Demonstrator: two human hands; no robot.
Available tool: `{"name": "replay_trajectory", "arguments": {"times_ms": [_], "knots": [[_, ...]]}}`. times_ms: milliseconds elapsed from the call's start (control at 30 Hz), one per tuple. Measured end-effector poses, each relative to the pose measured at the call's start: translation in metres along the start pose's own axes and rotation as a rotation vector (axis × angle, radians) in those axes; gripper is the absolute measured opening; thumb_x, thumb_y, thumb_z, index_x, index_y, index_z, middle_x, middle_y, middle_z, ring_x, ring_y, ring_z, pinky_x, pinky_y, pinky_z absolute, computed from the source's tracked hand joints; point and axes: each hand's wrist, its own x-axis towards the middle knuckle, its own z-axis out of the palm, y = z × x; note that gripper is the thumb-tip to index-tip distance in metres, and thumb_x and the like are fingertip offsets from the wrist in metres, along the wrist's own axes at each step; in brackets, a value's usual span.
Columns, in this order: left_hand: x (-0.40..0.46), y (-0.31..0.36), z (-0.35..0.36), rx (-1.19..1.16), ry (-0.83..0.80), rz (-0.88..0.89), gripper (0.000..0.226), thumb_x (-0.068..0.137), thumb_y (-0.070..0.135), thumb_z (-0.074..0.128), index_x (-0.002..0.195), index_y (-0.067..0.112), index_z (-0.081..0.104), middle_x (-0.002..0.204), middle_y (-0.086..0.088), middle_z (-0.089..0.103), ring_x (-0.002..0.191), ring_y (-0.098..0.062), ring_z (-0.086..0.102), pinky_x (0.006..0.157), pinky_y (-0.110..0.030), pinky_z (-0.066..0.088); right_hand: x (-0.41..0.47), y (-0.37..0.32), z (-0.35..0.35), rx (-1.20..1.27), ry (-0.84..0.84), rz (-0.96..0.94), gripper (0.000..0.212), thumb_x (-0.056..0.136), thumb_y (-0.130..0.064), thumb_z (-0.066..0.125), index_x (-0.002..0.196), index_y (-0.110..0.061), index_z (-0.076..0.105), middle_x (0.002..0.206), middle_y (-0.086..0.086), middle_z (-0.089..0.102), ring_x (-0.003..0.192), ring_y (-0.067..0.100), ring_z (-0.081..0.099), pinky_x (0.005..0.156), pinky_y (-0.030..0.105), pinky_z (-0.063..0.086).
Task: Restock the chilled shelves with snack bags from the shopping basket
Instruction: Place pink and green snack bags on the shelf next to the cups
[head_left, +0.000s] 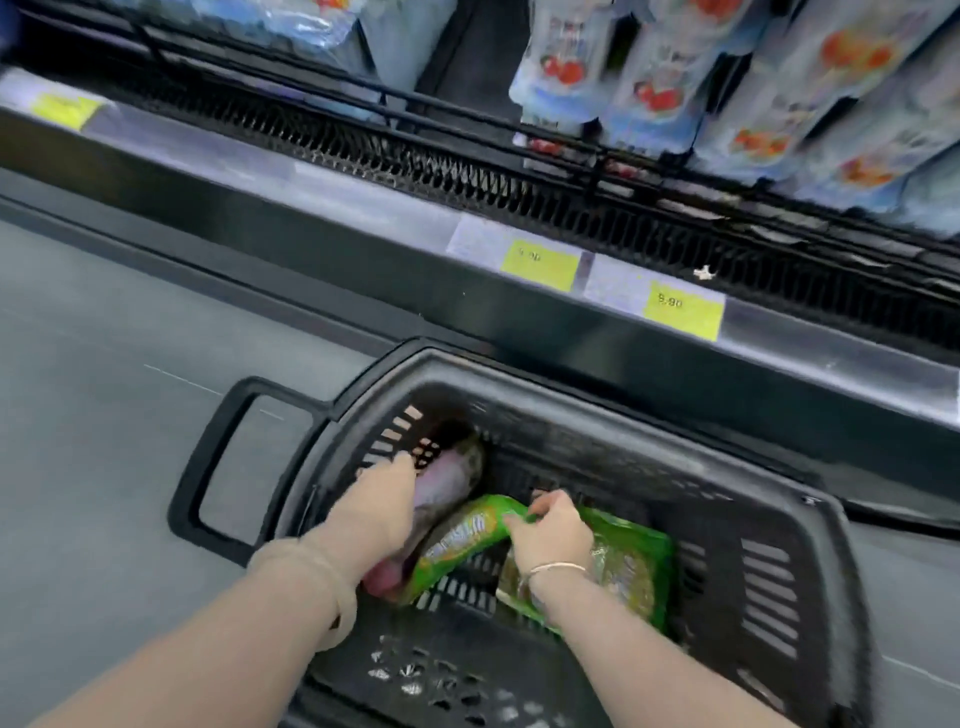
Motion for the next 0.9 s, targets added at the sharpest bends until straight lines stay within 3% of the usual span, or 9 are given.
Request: {"name": "replay_trajectory", "arguments": {"times_ms": [167, 333, 467, 533, 600, 633, 700, 767, 900], "knots": [[0.02, -0.006, 0.034, 0.117, -0.089, -0.12, 0.04, 0.089, 0.008, 0.043, 0.128, 0.008, 0.032, 0.13, -0.014, 0.05, 0.121, -0.032, 0.052, 0.097, -0.041, 0.042, 0.009, 0.014, 0.041, -0.186, -0.136, -0.122, 0.018, 0.083, -0.02, 0.058, 0.101, -0.021, 0.054, 0.104, 0.008, 0.067, 0.101, 0.026, 0.06, 0.081, 0.028, 0.047], [0.033, -0.007, 0.037, 0.033, -0.177, -0.185, 0.031, 0.085, 0.008, 0.049, 0.116, 0.004, 0.05, 0.123, -0.016, 0.057, 0.116, -0.036, 0.055, 0.093, -0.04, 0.047, 0.008, 0.016, 0.055, -0.424, -0.246, -0.241, 0.044, 0.083, -0.015, 0.056, 0.125, -0.019, 0.044, 0.127, 0.008, 0.053, 0.119, 0.026, 0.051, 0.095, 0.032, 0.043], [0.03, -0.005, 0.012, -0.236, -0.288, -0.108, 0.024, 0.079, -0.005, 0.042, 0.082, -0.007, 0.065, 0.058, -0.014, 0.062, 0.049, -0.021, 0.062, 0.046, -0.026, 0.048, -0.002, 0.026, 0.047, -0.563, -0.239, -0.106, 0.061, 0.079, -0.03, 0.063, 0.131, -0.019, 0.034, 0.133, 0.012, 0.043, 0.125, 0.029, 0.041, 0.099, 0.034, 0.04], [0.027, -0.006, -0.006, -0.298, -0.339, -0.071, 0.037, 0.078, -0.012, 0.035, 0.105, -0.005, 0.06, 0.056, -0.018, 0.064, 0.032, -0.013, 0.047, 0.032, -0.019, 0.037, -0.003, 0.023, 0.041, -0.282, -0.215, 0.172, 0.061, 0.078, -0.041, 0.064, 0.127, -0.019, 0.037, 0.128, 0.017, 0.048, 0.121, 0.032, 0.045, 0.093, 0.031, 0.04], [0.025, -0.007, -0.019, -0.367, -0.373, -0.008, 0.074, 0.079, -0.016, 0.031, 0.144, 0.019, 0.025, 0.047, -0.012, 0.062, 0.026, -0.009, 0.045, 0.029, -0.016, 0.034, 0.003, 0.02, 0.039, -0.07, -0.174, 0.282, 0.046, 0.082, -0.035, 0.06, 0.123, -0.022, 0.043, 0.118, 0.016, 0.057, 0.113, 0.03, 0.048, 0.077, 0.027, 0.034], [0.023, -0.005, -0.026, -0.37, -0.42, 0.022, 0.082, 0.08, -0.017, 0.03, 0.147, 0.028, 0.016, 0.05, -0.013, 0.063, 0.025, -0.007, 0.046, 0.029, -0.015, 0.035, 0.009, 0.019, 0.04, -0.017, -0.189, 0.287, 0.04, 0.085, -0.028, 0.057, 0.123, -0.024, 0.045, 0.116, 0.014, 0.06, 0.112, 0.029, 0.049, 0.072, 0.027, 0.031], [0.028, 0.0, -0.026, -0.334, -0.466, 0.06, 0.06, 0.086, -0.009, 0.039, 0.14, 0.015, 0.037, 0.083, -0.025, 0.071, 0.033, -0.007, 0.057, 0.032, -0.014, 0.039, 0.021, 0.024, 0.05, 0.095, -0.271, 0.315, 0.041, 0.088, -0.017, 0.054, 0.128, -0.02, 0.047, 0.124, 0.012, 0.057, 0.115, 0.027, 0.051, 0.074, 0.026, 0.038], [0.028, 0.003, -0.023, -0.278, -0.38, 0.022, 0.029, 0.088, 0.006, 0.051, 0.115, 0.002, 0.061, 0.102, -0.02, 0.071, 0.067, -0.017, 0.073, 0.044, -0.016, 0.048, 0.022, 0.028, 0.058, 0.201, -0.269, 0.438, 0.047, 0.085, -0.018, 0.06, 0.129, -0.006, 0.046, 0.13, 0.012, 0.053, 0.119, 0.028, 0.051, 0.09, 0.028, 0.046], [0.029, -0.001, -0.003, 0.106, -0.324, 0.208, 0.036, 0.075, 0.003, 0.056, 0.11, 0.001, 0.066, 0.108, -0.021, 0.068, 0.101, -0.033, 0.064, 0.072, -0.03, 0.051, 0.016, 0.03, 0.066, 0.378, -0.008, 0.77, 0.085, 0.07, -0.012, 0.079, 0.132, 0.005, 0.025, 0.135, 0.029, 0.04, 0.12, 0.038, 0.047, 0.101, 0.041, 0.038]]}}
